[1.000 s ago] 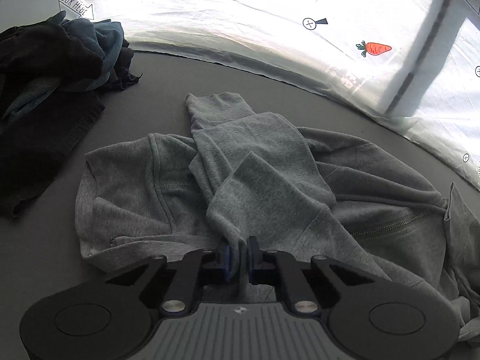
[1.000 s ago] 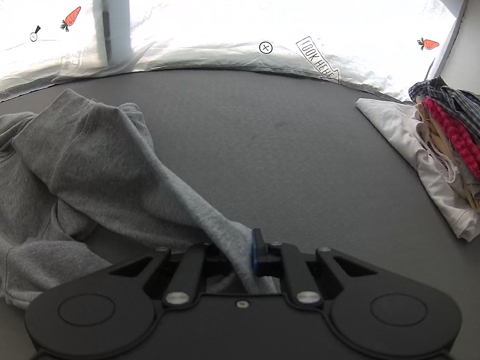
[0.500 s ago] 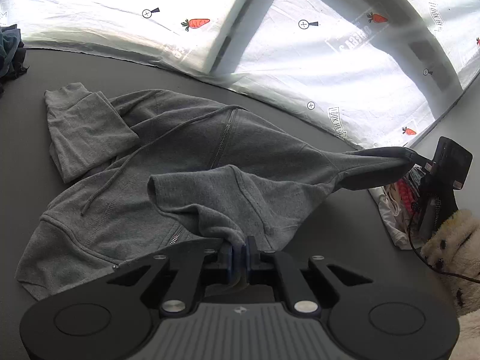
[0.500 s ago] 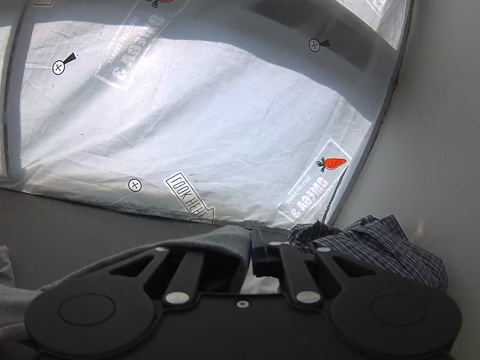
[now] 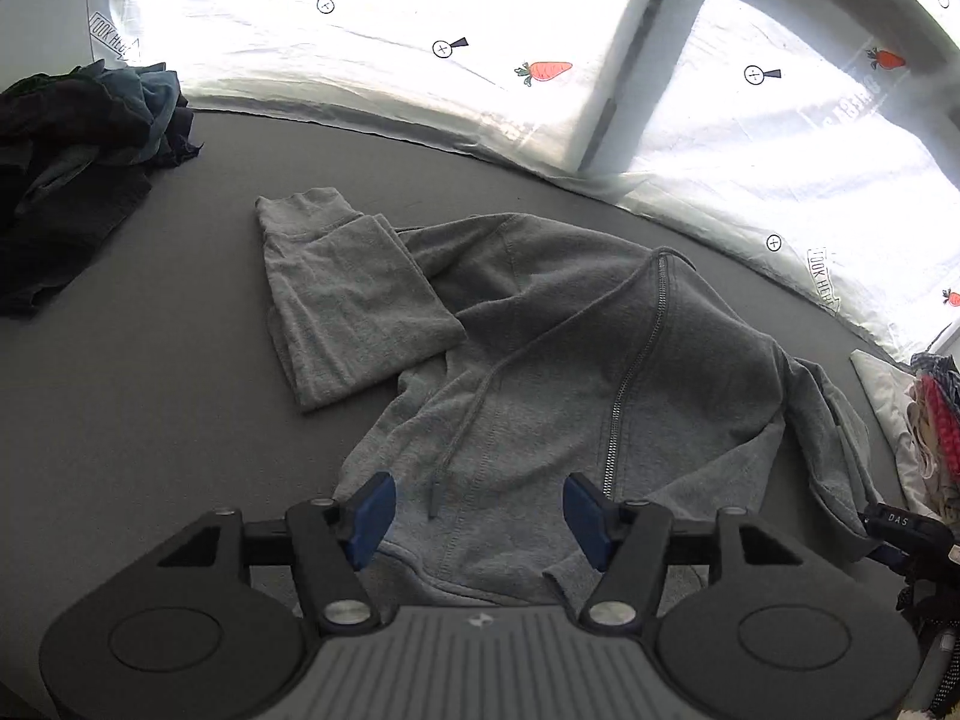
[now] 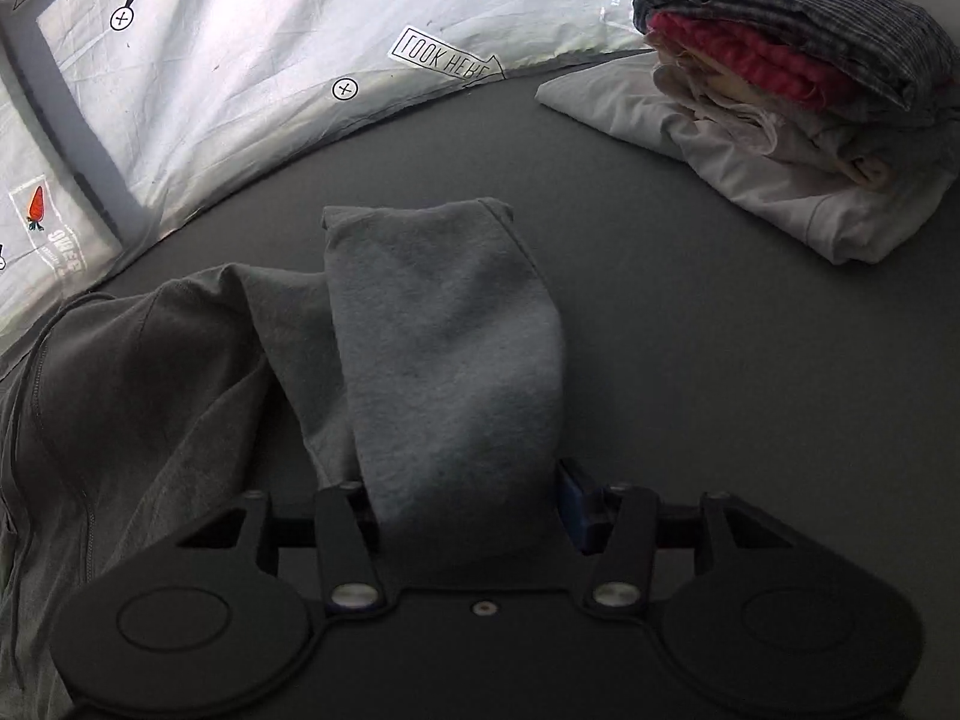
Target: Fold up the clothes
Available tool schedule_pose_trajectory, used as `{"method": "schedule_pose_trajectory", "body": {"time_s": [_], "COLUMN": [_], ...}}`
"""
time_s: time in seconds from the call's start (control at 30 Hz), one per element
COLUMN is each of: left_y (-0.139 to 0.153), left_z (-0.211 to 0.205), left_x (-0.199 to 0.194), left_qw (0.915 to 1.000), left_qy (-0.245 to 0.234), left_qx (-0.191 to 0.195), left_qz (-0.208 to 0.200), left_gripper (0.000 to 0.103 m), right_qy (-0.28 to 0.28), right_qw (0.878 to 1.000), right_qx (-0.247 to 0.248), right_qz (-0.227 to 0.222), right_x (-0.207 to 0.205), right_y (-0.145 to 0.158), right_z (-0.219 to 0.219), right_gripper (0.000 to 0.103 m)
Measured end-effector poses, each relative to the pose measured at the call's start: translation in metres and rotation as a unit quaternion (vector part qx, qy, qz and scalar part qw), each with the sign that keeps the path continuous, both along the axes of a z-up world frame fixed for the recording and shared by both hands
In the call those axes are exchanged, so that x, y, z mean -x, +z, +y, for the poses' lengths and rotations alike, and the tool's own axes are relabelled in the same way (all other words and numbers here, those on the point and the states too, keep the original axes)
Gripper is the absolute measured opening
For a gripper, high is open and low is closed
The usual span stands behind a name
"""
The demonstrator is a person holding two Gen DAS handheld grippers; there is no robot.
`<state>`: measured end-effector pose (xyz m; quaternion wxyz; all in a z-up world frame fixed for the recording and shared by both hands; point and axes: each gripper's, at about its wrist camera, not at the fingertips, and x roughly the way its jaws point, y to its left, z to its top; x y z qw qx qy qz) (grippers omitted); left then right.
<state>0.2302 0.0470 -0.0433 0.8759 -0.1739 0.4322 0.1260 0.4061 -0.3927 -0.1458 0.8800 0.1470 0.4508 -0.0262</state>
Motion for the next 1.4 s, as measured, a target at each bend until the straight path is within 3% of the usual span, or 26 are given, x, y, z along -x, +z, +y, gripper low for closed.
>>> {"method": "schedule_pose_trajectory", "body": {"time_s": [0.1, 0.2, 0.4, 0.5, 0.6, 0.67, 0.77, 0.9, 1.0, 1.17, 1.4], "left_y": [-0.021, -0.04, -0.064, -0.068, -0.071, -0.074, -0.077, -0.08, -0.082, -0.084, -0.085], "left_z": [0.029, 0.04, 0.039, 0.04, 0.043, 0.047, 0.053, 0.05, 0.048, 0.046, 0.04], "left_x": [0.002, 0.002, -0.009, -0.017, -0.022, -0.024, -0.028, -0.029, -0.027, -0.021, -0.01], "left_qw": [0.9991, 0.9975, 0.9917, 0.9889, 0.9862, 0.9845, 0.9827, 0.9808, 0.9799, 0.9799, 0.9811], "left_qy": [0.024, 0.017, -0.063, -0.095, -0.117, -0.125, -0.131, -0.142, -0.149, -0.155, -0.155], "left_qx": [0.002, 0.023, 0.054, 0.05, 0.051, 0.054, 0.064, 0.059, 0.054, 0.049, 0.044], "left_qz": [0.033, 0.064, 0.099, 0.103, 0.106, 0.111, 0.114, 0.12, 0.121, 0.116, 0.108], "left_gripper": [0.068, 0.068, 0.068, 0.068, 0.068, 0.068, 0.069, 0.069, 0.069, 0.069, 0.067], "right_qy": [0.013, 0.028, 0.018, -0.007, -0.03, -0.037, -0.043, -0.006, 0.041, 0.093, 0.093], "right_qw": [1.0, 0.999, 0.998, 1.0, 0.997, 0.995, 0.996, 0.995, 0.995, 0.995, 0.993], "right_qx": [-0.017, -0.013, -0.054, -0.013, 0.068, 0.082, 0.055, 0.069, 0.066, -0.032, -0.055], "right_qz": [0.014, 0.01, 0.02, 0.012, -0.011, -0.032, -0.058, -0.069, -0.059, 0.018, 0.054], "right_x": [0.014, 0.022, 0.038, 0.051, 0.064, 0.073, 0.085, 0.097, 0.1, 0.092, 0.082], "right_y": [0.0, 0.009, 0.018, 0.022, 0.034, 0.043, 0.053, 0.061, 0.056, 0.018, -0.008], "right_z": [0.029, 0.052, 0.073, 0.084, 0.09, 0.088, 0.086, 0.109, 0.126, 0.147, 0.162], "right_gripper": [0.051, 0.051, 0.051, 0.052, 0.052, 0.054, 0.056, 0.056, 0.057, 0.058, 0.062]}}
